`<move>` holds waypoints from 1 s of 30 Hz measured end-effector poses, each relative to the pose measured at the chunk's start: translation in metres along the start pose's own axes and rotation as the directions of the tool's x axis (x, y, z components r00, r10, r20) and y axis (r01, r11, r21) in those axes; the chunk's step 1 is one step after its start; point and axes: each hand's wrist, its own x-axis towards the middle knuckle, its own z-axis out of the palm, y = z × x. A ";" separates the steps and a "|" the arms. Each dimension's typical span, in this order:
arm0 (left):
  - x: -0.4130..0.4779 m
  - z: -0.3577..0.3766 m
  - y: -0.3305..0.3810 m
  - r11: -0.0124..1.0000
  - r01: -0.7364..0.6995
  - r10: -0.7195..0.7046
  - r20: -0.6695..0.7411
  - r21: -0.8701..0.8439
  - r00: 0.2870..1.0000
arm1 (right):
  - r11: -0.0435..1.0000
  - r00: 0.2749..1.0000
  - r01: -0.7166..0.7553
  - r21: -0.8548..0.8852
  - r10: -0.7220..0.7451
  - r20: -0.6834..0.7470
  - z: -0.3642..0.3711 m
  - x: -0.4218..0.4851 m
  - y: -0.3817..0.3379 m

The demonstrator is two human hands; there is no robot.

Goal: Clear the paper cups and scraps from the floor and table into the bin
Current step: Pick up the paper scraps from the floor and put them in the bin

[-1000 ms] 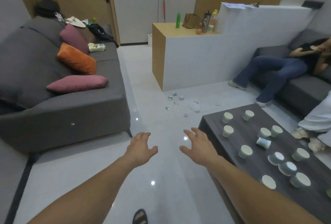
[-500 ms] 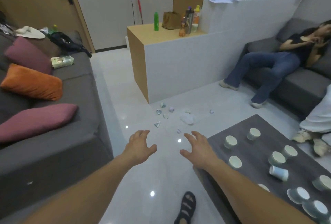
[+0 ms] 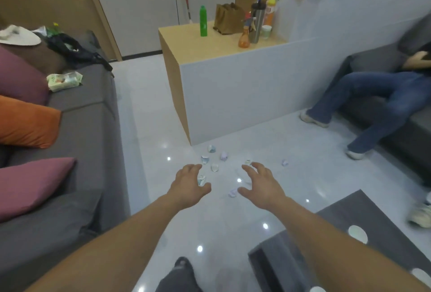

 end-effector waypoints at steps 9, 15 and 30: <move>0.209 0.010 -0.023 0.999 0.021 -0.016 0.184 -0.025 0.983 | 0.993 0.982 -0.120 -0.004 0.119 0.147 0.028 0.183 0.027; 0.340 0.061 -0.058 0.997 0.080 -0.071 0.298 -0.020 0.952 | 0.986 0.955 -0.167 -0.009 0.164 0.247 0.092 0.302 0.058; 0.535 0.413 -0.250 0.932 0.361 -0.314 0.451 -0.020 0.836 | 0.982 0.853 -0.115 -0.150 0.175 0.492 0.473 0.505 0.267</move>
